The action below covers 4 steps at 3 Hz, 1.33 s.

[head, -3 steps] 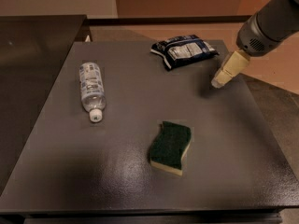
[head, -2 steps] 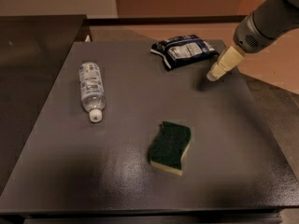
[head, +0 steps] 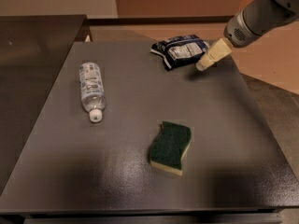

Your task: Pick blue chip bag

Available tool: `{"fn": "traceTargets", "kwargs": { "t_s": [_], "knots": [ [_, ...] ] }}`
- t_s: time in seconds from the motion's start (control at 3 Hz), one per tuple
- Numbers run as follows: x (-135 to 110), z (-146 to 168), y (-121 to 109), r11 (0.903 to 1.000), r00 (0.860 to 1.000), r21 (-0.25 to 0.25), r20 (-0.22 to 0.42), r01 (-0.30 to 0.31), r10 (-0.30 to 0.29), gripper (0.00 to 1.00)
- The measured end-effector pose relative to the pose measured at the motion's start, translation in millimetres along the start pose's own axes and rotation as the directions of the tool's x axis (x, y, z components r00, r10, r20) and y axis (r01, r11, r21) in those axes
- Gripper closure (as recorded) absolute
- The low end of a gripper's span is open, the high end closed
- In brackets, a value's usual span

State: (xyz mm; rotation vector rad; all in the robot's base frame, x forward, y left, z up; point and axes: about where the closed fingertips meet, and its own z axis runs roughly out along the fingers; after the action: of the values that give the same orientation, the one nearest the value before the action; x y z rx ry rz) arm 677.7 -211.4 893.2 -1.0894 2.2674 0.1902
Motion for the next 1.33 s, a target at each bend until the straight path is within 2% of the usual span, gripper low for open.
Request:
{"fn": "traceTargets", "kwargs": {
  "t_s": [0.67,1.33],
  "knots": [
    [-14,32,-12,0.9975,0.997,-0.065,0.066,-0.027,0.032,0.00],
    [-18,50,-22,0.9963,0.994,-0.085,0.107,-0.010,0.019,0.00]
  ]
}}
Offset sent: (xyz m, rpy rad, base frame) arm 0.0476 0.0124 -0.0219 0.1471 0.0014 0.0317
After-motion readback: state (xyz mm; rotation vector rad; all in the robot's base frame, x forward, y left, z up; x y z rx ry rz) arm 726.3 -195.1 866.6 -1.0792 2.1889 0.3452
